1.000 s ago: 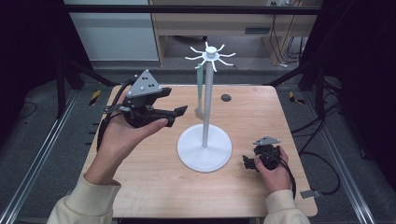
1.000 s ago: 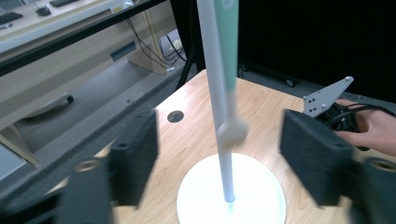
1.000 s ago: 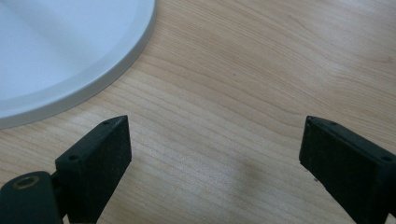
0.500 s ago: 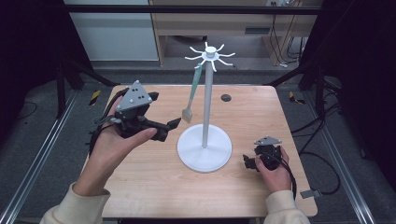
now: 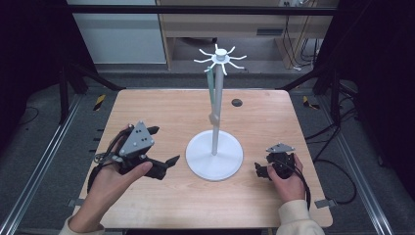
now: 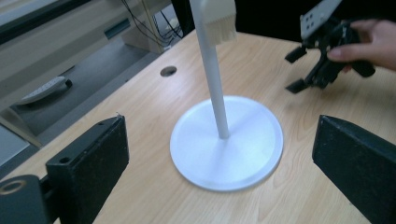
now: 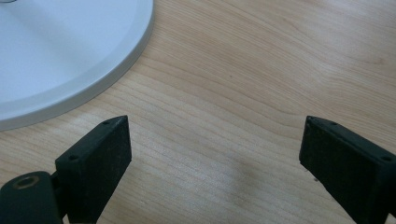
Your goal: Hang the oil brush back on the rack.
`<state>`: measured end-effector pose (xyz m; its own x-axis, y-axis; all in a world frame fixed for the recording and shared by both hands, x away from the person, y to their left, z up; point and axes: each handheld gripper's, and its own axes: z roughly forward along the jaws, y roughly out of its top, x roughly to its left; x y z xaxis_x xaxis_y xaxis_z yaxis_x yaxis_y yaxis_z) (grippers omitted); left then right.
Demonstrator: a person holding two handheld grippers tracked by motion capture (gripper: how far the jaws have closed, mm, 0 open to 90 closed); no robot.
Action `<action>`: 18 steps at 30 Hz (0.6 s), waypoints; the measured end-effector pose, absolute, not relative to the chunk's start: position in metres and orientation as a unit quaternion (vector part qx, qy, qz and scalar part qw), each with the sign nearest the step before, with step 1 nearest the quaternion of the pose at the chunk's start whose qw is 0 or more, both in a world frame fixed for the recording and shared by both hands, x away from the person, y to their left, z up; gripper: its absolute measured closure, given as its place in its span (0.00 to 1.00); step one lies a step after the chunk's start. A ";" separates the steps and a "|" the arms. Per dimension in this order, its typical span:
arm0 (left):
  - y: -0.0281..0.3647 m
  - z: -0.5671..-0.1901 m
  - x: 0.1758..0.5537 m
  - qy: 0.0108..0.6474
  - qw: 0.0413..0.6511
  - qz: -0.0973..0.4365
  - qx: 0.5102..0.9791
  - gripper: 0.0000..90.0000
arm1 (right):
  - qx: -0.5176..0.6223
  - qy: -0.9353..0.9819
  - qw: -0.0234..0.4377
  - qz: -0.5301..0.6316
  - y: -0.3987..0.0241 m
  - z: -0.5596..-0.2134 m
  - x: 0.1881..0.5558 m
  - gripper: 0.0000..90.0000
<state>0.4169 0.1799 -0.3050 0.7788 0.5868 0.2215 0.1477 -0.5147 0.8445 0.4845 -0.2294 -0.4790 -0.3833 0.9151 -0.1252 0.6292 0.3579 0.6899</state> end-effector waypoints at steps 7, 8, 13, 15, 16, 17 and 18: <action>0.183 -0.339 0.409 0.229 0.422 0.241 0.843 0.04 | 0.493 0.784 0.256 0.278 -0.230 -0.479 0.484 0.11; 0.184 -0.343 0.409 0.230 0.419 0.240 0.845 0.04 | 0.494 0.783 0.255 0.279 -0.230 -0.479 0.484 0.11; 0.195 -0.367 0.410 0.237 0.398 0.237 0.854 0.04 | 0.493 0.784 0.256 0.279 -0.229 -0.480 0.484 0.11; 0.203 -0.376 0.413 0.250 0.402 0.229 0.851 0.04 | 0.494 0.783 0.255 0.278 -0.229 -0.479 0.484 0.11; 0.208 -0.381 0.415 0.256 0.401 0.228 0.850 0.04 | 0.494 0.783 0.255 0.279 -0.229 -0.480 0.484 0.11; 0.212 -0.386 0.416 0.262 0.397 0.227 0.850 0.04 | 0.493 0.784 0.255 0.279 -0.229 -0.480 0.484 0.11; 0.216 -0.391 0.418 0.267 0.392 0.227 0.850 0.04 | 0.493 0.784 0.255 0.278 -0.229 -0.480 0.484 0.11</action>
<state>0.4178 0.2162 -0.3907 0.7540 0.6326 0.1769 0.2762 -0.5497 0.7884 0.4841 -0.2288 -0.4797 -0.3834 0.9149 -0.1262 0.6309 0.3593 0.6877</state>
